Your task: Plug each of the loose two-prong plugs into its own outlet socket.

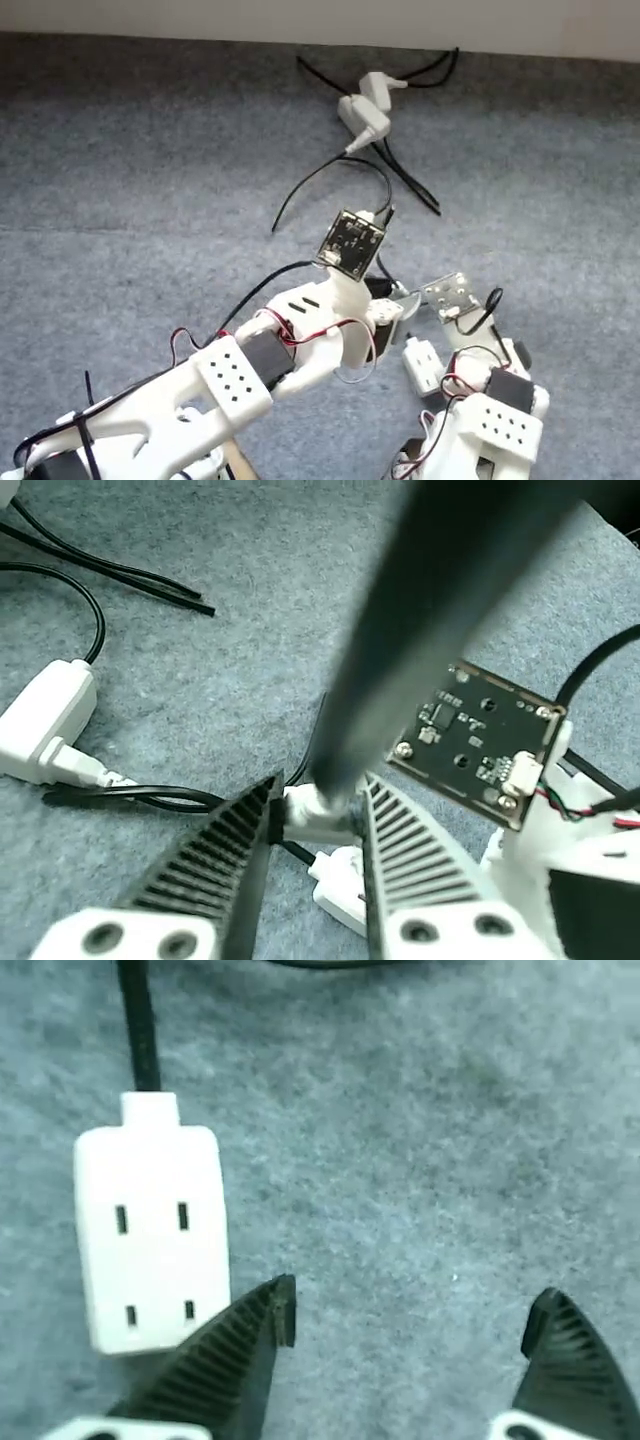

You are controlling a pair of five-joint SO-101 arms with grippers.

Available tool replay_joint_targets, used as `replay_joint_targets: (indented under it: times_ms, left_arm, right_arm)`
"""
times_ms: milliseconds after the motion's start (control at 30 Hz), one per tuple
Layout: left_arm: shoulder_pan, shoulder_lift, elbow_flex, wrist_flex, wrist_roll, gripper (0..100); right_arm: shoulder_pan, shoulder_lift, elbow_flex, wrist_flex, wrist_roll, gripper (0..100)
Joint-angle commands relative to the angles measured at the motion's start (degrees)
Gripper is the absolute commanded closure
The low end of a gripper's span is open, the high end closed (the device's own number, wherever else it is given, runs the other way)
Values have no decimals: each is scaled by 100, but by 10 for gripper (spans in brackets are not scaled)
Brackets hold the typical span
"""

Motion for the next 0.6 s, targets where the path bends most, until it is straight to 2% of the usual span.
replay_joint_targets:
  times_ms: [0,133,267,467,567]
  left_arm:
    - [57,-31,-31,-114,-53,993]
    - [13,-22,-22,-114,-70,993]
    - [-189,-31,22,-114,-62,993]
    - [-215,4,40,-114,-44,993]
    - [-215,-4,110,-114,-44,993]
  right_arm:
    - [-567,13,127,303,-281,646]
    - [-576,31,-4,382,-255,646]
    - [-646,40,-769,1051,273,646]
    - [-435,57,-2615,1596,-870,646]
    - [-435,57,-3169,2035,-1020,646]
